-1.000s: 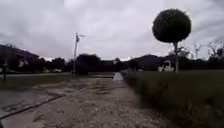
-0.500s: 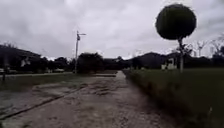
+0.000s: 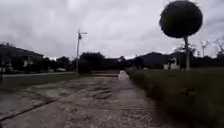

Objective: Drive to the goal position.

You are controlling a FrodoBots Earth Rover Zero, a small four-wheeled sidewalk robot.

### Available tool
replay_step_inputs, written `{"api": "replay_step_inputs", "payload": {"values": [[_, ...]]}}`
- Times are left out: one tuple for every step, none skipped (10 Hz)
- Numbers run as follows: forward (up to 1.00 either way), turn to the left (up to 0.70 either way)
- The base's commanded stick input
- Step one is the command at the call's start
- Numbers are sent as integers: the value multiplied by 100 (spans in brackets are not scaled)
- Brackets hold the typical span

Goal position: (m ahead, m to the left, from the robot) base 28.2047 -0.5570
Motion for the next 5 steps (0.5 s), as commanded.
{"api": "replay_step_inputs", "payload": {"values": [[70,0],[70,0],[70,0],[70,0],[70,-35]]}}
